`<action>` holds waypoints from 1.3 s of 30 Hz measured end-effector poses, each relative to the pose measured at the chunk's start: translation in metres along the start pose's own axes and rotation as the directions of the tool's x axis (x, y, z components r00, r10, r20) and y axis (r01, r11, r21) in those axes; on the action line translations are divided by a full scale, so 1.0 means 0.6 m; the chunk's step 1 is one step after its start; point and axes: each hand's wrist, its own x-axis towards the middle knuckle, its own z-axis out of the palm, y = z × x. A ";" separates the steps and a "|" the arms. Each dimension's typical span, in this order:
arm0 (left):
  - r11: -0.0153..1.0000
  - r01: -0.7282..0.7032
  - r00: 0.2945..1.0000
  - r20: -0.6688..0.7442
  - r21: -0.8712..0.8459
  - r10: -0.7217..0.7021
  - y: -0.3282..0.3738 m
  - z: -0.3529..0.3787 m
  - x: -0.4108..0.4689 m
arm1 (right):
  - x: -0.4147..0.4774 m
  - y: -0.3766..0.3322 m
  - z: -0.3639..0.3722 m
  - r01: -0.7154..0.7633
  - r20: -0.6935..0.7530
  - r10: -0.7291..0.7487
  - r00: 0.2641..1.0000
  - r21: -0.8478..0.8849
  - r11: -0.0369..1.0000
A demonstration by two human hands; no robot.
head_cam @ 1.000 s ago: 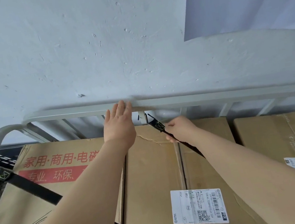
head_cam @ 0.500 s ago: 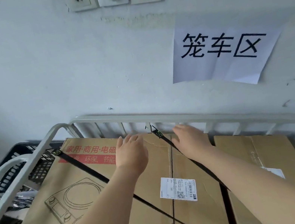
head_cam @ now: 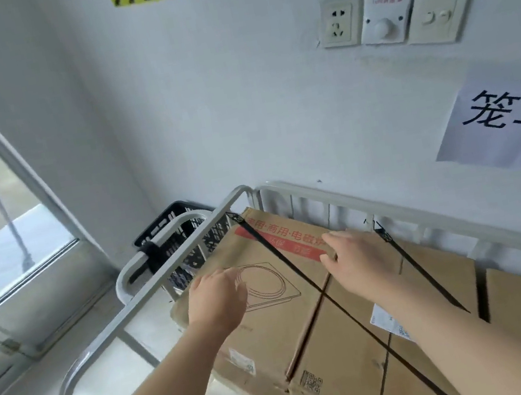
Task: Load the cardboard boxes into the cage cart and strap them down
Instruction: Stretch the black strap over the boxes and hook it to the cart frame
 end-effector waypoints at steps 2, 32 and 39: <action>0.995 0.094 0.996 0.014 -0.037 -0.093 -0.071 -0.014 0.003 | 0.022 -0.056 0.021 0.027 0.030 -0.028 0.999 0.024 0.999; 0.958 -0.236 0.957 0.207 0.164 0.200 -0.577 0.137 0.429 | 0.315 -0.390 0.408 -0.112 0.206 0.093 0.974 0.082 0.990; 0.953 -0.056 0.988 0.123 -0.296 0.096 -0.578 -0.005 0.411 | 0.304 -0.406 0.357 -0.213 0.223 0.169 0.960 0.190 0.958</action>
